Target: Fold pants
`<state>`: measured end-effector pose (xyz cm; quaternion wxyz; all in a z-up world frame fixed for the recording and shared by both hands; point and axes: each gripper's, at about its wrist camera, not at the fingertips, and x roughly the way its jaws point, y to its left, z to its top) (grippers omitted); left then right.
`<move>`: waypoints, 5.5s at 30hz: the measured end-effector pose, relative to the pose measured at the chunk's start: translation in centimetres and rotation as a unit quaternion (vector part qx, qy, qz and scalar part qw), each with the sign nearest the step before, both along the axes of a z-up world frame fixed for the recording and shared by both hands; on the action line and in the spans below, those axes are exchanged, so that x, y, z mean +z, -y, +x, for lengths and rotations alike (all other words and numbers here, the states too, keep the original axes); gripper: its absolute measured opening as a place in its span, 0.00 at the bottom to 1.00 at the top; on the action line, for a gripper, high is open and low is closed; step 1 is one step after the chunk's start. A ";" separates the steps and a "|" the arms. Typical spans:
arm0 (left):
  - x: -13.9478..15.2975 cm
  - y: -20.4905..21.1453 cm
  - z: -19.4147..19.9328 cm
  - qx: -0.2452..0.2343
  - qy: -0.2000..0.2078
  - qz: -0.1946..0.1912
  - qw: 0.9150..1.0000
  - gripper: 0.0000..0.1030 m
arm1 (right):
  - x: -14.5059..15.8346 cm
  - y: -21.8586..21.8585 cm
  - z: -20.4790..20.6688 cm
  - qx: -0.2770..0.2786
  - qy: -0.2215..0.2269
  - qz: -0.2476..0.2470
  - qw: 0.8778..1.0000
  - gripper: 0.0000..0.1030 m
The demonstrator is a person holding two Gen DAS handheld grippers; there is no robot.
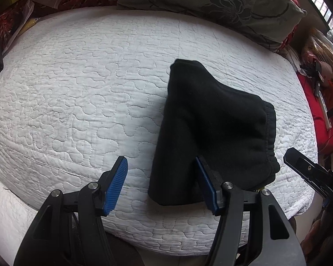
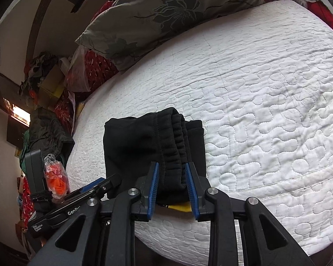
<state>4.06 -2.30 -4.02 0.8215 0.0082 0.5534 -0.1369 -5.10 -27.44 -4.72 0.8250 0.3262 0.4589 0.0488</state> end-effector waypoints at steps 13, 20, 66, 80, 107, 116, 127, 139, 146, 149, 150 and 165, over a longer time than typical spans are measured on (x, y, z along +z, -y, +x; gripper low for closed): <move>3.1 -2.6 4.4 0.045 0.002 -0.032 0.998 0.60 | -0.2 0.8 2.2 -0.026 -0.003 0.025 0.999 0.36; 2.1 -1.8 7.6 0.043 -0.037 -0.048 0.997 0.60 | -1.2 1.9 4.3 -0.060 -0.017 0.051 0.997 0.45; -0.9 -1.5 1.0 0.000 -0.056 -0.091 0.994 0.61 | -3.4 1.1 -0.6 -0.031 -0.041 0.069 0.996 0.45; -1.1 0.0 1.3 0.008 -0.053 -0.041 0.998 0.44 | -2.3 -0.4 -1.5 -0.039 -0.024 0.086 0.995 0.25; 1.2 1.8 7.0 0.005 -0.023 -0.029 0.999 0.58 | -2.8 1.5 4.6 -0.072 -0.029 0.061 0.995 0.46; -1.0 2.7 9.1 0.018 -0.119 -0.117 0.986 0.62 | -3.7 0.5 5.2 -0.066 -0.043 0.047 0.996 0.45; -2.2 3.2 9.5 0.039 -0.167 -0.164 0.971 0.38 | -3.5 0.7 4.7 -0.063 -0.037 0.057 0.996 0.41; -3.2 5.0 9.6 0.030 -0.142 -0.118 0.982 0.35 | -4.6 -0.3 3.8 -0.061 -0.017 0.032 0.997 0.21; -0.7 2.7 9.2 0.036 -0.137 -0.174 0.974 0.37 | -3.1 0.6 3.2 -0.058 -0.018 0.048 0.997 0.29; 0.6 0.8 7.8 0.044 -0.128 -0.198 0.971 0.37 | -1.3 1.0 1.8 -0.061 0.006 0.028 0.998 0.29; 0.9 0.5 7.1 0.042 -0.126 -0.199 0.971 0.37 | -0.6 0.9 1.3 -0.056 0.022 0.020 0.998 0.29; -4.3 3.0 2.9 0.023 -0.103 -0.103 0.989 0.62 | -3.5 -3.0 0.5 0.023 -0.004 -0.109 0.994 0.52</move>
